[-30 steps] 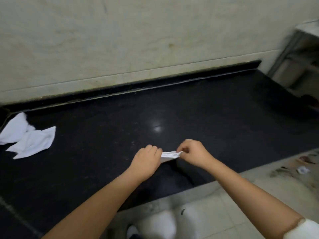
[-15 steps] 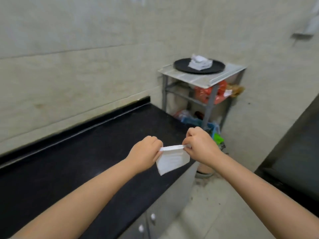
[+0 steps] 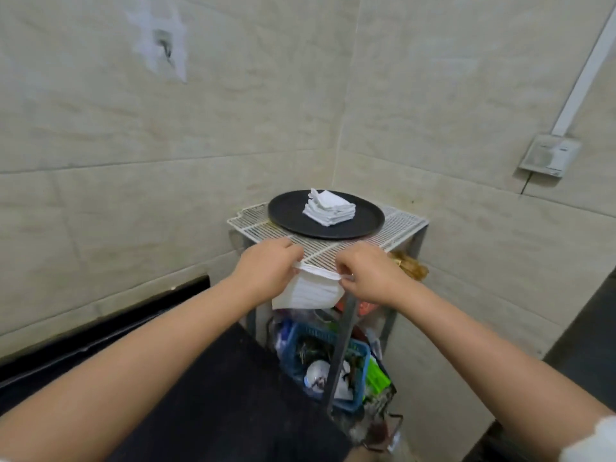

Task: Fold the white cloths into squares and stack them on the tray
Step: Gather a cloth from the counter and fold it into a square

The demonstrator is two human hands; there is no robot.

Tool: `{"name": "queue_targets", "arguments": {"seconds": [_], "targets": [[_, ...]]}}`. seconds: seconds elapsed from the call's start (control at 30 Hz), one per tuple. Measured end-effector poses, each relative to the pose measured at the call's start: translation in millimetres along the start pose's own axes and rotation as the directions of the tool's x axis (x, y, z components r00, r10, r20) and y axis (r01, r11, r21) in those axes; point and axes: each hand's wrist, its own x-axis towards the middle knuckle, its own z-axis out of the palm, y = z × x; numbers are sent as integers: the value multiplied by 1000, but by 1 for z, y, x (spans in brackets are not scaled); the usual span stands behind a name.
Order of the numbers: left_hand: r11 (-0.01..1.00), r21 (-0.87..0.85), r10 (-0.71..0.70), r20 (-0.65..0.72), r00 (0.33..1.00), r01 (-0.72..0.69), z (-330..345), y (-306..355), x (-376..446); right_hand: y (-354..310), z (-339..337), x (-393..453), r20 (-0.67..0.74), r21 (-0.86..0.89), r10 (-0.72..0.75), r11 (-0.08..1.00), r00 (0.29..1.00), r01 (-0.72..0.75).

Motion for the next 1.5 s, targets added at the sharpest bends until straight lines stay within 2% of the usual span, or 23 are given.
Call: {"name": "queue_targets", "arguments": {"seconds": [0.07,0.23,0.4,0.6,0.67,0.73,0.77,0.87,0.97,1.17,1.27,1.37,1.43,1.5], "targets": [[998,57,-11,22,1000,9,1,-3,39,29,-3,28,-9,27,5,1000,1000,-5],[986,142,-84,-44,995,90,7,-10,135,108,-16,102,-46,155,39,987,998,-32],[945,213,-236,-83,968,248,27,-10,232,185,-15,183,-108,223,54,974,993,-28],[849,246,-404,-271,874,468,56,-16,340,274,4,283,-356,315,-5,941,934,125],[839,301,-358,-323,876,453,67,-22,364,295,21,310,-390,368,-41,909,920,197],[783,477,-290,-287,913,399,76,-20,371,307,48,326,-343,390,-116,885,932,254],[793,485,-320,-183,930,368,86,-18,371,311,63,329,-299,395,-152,879,942,267],[787,494,-462,71,884,371,126,-10,357,318,104,320,-150,385,-295,861,943,331],[797,529,-447,191,874,292,153,-5,341,321,130,305,-17,330,-438,846,899,418],[822,390,-512,186,838,416,156,6,341,333,134,307,-90,336,-473,814,876,474],[800,410,-547,195,814,439,156,9,338,337,132,305,-50,342,-532,786,845,515],[748,368,-609,54,791,551,154,9,338,336,133,302,-12,297,-594,766,804,570],[713,312,-643,-64,763,628,152,2,347,334,133,308,-111,305,-558,768,822,563],[683,255,-689,-83,719,684,153,-11,365,329,133,320,-174,354,-485,781,857,514]]}}
